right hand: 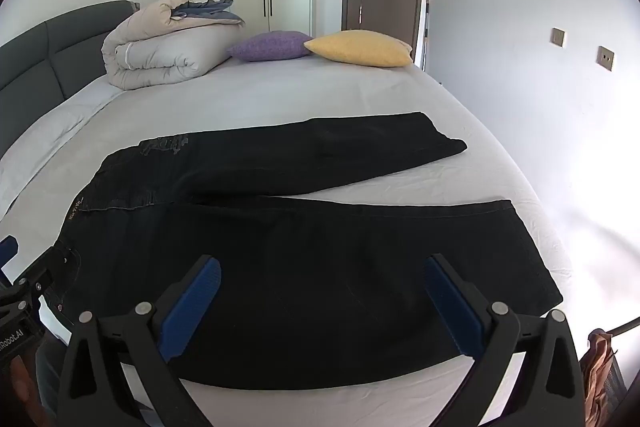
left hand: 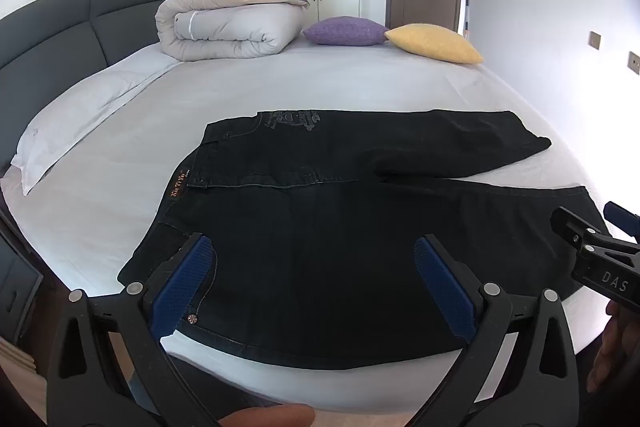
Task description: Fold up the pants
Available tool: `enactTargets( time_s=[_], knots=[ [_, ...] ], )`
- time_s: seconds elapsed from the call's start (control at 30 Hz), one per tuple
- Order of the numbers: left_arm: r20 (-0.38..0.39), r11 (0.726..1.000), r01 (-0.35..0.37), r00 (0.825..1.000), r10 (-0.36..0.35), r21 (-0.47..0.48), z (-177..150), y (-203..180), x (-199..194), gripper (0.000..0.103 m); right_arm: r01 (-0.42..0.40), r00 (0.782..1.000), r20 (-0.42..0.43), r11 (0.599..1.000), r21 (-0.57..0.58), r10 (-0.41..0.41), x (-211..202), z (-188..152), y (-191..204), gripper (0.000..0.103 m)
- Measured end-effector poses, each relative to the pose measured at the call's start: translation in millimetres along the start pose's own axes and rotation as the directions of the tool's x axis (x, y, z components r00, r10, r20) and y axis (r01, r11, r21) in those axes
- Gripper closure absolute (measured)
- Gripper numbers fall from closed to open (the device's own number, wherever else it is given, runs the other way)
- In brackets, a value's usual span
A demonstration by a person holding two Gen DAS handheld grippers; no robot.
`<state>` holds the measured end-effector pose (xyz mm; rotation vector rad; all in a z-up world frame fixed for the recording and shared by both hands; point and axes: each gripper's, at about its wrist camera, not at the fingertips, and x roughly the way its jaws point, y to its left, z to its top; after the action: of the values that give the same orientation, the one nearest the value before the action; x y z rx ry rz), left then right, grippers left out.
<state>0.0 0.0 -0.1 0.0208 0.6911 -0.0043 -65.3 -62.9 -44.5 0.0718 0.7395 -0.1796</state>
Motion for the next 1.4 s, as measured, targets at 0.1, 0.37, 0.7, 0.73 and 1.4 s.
enactTargets(
  time_s=[0.1, 0.37, 0.7, 0.73, 1.4],
  knots=[
    [-0.002, 1.0, -0.001, 1.0, 0.001, -0.001, 0.4, 0.1, 0.2, 0.0, -0.004, 1.0, -0.006, 1.0, 0.001, 0.004, 0.9, -0.5, -0.1, 0.0],
    [0.002, 1.0, -0.003, 1.0, 0.003, -0.001, 1.9, 0.6, -1.3, 0.0, -0.007, 1.0, -0.007, 1.0, -0.001, 0.007, 4.4, -2.7, 3.3, 0.0],
    [-0.002, 1.0, -0.004, 1.0, 0.004, -0.001, -4.5, 5.0, 3.4, 0.0, -0.009, 1.0, -0.008, 1.0, -0.003, 0.009, 7.9, -13.0, 13.2, 0.0],
    [-0.002, 1.0, -0.004, 1.0, 0.004, -0.002, -5.0, 5.2, 3.4, 0.0, -0.009, 1.0, -0.008, 1.0, -0.003, 0.009, 7.2, -13.8, 14.2, 0.0],
    [-0.002, 1.0, -0.005, 1.0, 0.005, 0.001, -7.1, 5.7, 4.6, 0.0, -0.01, 1.0, -0.015, 1.0, -0.004, 0.01, 8.7, -15.3, 16.5, 0.0]
  ],
)
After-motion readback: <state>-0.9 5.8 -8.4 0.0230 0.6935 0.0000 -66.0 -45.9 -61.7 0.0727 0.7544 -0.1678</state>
